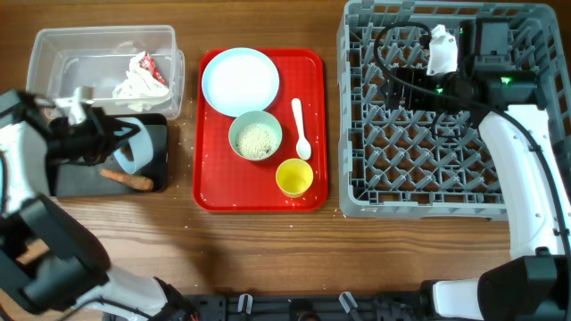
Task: Sort waste into correct bins and load items into the dishwasher rack
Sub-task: 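Pick the brown food piece from the blue bowl and drop it on the black tray, then grasp the green rice bowl rim with the left gripper and lift it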
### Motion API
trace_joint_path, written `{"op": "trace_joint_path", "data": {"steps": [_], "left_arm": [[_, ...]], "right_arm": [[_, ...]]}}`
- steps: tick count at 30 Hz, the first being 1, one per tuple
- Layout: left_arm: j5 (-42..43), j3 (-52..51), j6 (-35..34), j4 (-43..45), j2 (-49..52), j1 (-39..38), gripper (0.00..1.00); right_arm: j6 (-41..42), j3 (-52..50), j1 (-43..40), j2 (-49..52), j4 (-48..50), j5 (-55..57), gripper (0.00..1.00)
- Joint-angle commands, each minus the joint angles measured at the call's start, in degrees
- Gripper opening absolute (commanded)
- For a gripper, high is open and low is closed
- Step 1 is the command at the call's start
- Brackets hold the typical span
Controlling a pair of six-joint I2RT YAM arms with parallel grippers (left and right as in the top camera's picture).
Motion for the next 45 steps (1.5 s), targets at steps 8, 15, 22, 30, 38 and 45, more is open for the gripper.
{"op": "trace_joint_path", "data": {"steps": [8, 15, 22, 30, 38, 45], "left_arm": [[37.51, 0.15, 1.38, -2.80, 9.33, 6.14, 0.04], [38.62, 0.15, -4.04, -0.15, 9.35, 7.26, 0.04], [29.29, 0.17, -10.51, -0.24, 4.09, 4.11, 0.04], [-34.93, -0.85, -19.82, -2.47, -7.37, -39.19, 0.04], [-50.66, -7.76, -29.70, 4.98, -0.04, -62.53, 0.04], [-54.69, -5.62, -29.66, 3.28, 0.20, -61.96, 0.62]], "right_arm": [[0.76, 0.96, 0.17, 0.55, -0.26, -0.90, 1.00], [0.57, 0.90, 0.17, 0.59, -0.09, -0.87, 1.00], [0.39, 0.90, 0.17, 0.59, 0.20, -0.87, 1.00], [0.57, 0.87, 0.17, 0.59, 0.17, -0.90, 1.00], [0.57, 0.87, 0.17, 0.59, 0.00, -0.87, 1.00], [0.59, 0.85, 0.17, 0.59, -0.02, -0.87, 1.00]]}}
